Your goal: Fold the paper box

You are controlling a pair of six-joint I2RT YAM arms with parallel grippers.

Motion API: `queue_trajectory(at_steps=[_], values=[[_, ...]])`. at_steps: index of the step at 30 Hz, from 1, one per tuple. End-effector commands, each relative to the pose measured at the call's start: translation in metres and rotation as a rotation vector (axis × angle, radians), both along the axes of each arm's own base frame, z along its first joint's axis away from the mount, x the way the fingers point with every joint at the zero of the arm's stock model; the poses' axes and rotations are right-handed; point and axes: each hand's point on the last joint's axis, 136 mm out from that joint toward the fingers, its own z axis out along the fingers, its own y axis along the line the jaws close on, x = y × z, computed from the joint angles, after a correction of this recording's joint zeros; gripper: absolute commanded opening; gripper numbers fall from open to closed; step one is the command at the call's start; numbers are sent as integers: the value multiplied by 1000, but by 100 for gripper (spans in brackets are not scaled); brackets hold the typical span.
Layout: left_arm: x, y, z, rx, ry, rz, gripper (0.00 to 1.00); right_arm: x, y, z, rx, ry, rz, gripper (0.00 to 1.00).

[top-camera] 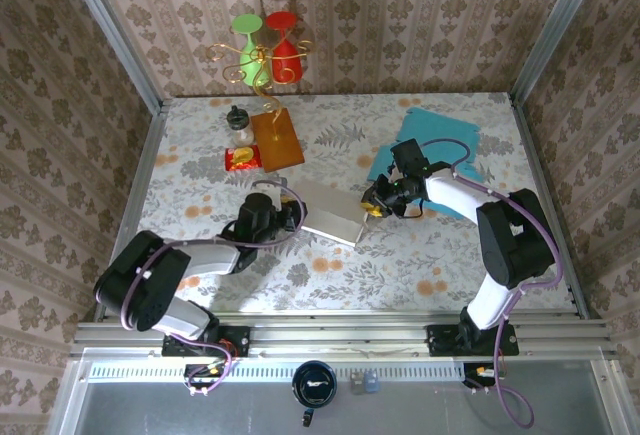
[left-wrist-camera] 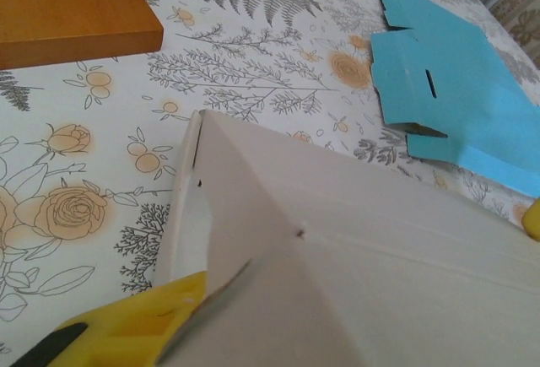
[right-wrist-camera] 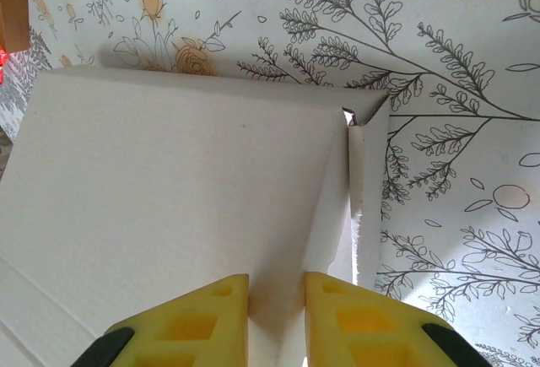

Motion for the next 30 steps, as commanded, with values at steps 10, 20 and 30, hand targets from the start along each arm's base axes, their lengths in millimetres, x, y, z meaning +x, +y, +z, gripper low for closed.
queue_trajectory(at_steps=[10,20,30], values=[[-42,21,-23,41,128,-27,58,-4,-1,-11,-57,26,17,22],[-80,58,-4,14,286,63,60,0,-1,-1,-60,11,12,22],[-77,107,84,-99,284,221,58,1,0,0,-66,12,31,22]])
